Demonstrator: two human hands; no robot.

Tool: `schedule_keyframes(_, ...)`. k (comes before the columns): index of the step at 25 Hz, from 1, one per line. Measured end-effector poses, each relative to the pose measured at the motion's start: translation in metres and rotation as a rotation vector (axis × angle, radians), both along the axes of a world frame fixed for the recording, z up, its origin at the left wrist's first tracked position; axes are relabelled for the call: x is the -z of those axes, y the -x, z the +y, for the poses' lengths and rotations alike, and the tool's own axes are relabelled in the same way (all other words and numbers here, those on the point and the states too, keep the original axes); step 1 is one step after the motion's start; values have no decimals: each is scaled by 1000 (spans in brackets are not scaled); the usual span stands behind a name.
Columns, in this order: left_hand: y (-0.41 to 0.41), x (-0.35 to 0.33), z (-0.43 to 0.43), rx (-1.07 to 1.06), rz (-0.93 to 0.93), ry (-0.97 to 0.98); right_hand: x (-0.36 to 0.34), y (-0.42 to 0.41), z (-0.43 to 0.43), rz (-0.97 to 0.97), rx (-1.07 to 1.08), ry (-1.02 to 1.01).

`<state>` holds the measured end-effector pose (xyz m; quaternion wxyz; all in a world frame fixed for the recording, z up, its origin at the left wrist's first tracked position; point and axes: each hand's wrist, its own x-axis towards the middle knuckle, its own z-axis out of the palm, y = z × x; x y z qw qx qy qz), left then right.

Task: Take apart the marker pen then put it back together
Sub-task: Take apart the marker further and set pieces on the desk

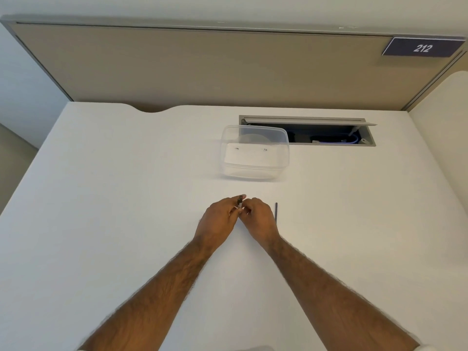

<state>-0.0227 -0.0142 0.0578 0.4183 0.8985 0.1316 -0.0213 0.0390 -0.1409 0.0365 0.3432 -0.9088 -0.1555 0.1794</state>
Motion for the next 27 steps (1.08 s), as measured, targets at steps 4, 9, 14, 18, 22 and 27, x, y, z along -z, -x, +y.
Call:
schedule_keyframes(4, -1, 0, -1, -41, -66, 26, -5, 0, 3, 4, -6, 4)
schedule_keyframes(9, -7, -8, 4, -90, -146, 11, -17, 1, 9, -52, -1, -51)
schedule_keyframes(14, 0, 0, -3, -78, -98, 3, -12, 7, 4, -44, -13, -5)
schedule_keyframes(18, 2, 8, 2, -32, -80, 44, -9, 10, 0, -49, -47, 19)
schedule_keyframes(22, -2, 8, 8, 12, -48, 33, -12, 9, -1, -39, -81, 37)
schedule_keyframes(27, -11, 0, 5, 15, -66, 95, -14, 5, -1, -30, 5, 25)
